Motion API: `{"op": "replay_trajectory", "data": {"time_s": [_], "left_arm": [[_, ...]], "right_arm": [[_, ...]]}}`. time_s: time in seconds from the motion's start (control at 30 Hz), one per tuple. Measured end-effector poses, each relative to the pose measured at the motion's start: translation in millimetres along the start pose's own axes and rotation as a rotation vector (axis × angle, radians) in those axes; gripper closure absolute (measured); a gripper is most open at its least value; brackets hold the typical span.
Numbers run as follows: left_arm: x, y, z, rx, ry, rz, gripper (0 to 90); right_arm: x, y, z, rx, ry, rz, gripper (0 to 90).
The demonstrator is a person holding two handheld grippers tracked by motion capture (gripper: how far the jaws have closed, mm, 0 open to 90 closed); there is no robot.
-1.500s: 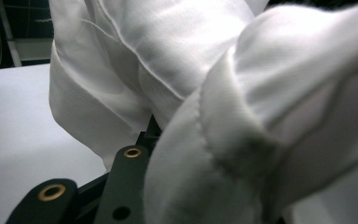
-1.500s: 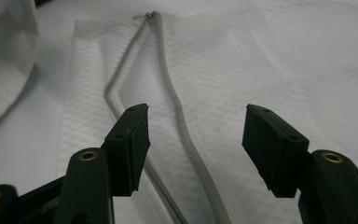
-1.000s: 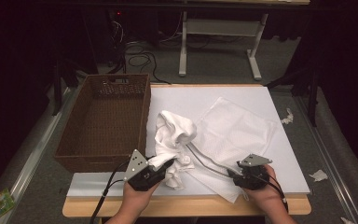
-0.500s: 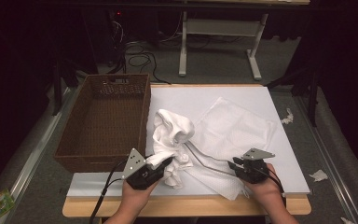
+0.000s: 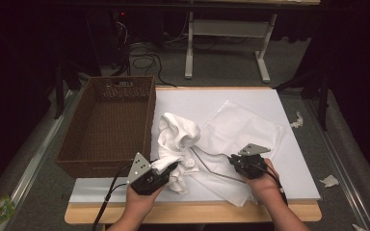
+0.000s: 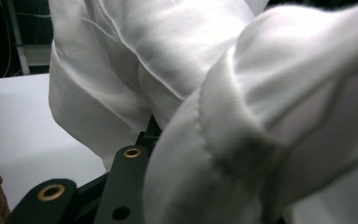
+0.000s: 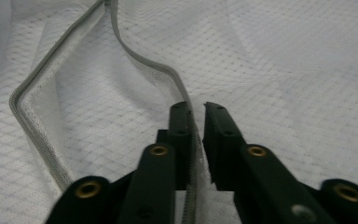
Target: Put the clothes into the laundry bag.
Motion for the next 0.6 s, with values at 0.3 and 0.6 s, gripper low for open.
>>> {"op": "replay_trajectory", "data": {"time_s": [0.3,0.6], "left_arm": [[-5.2,-3.6,2.4,0.012,-0.014,0.008,63.8],[-10.1,-3.7,4.0,0.016,-0.016,0.015,63.8]], "right_arm": [[-0.1,1.2,-7.5,-0.054,0.029,0.041,89.5],[-11.9,15.9,-5.0,-0.118,0.086,0.088,89.4]]}}
Point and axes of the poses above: each handheld gripper's, and its own axes: z roughly forward along the jaws, y roughly out of its top, x roughly to its left, the point moved 3 cm from there along z, roughly forward along the jaws, and after that the axes turned 13 degrees about -z, right-handed, at the moved point
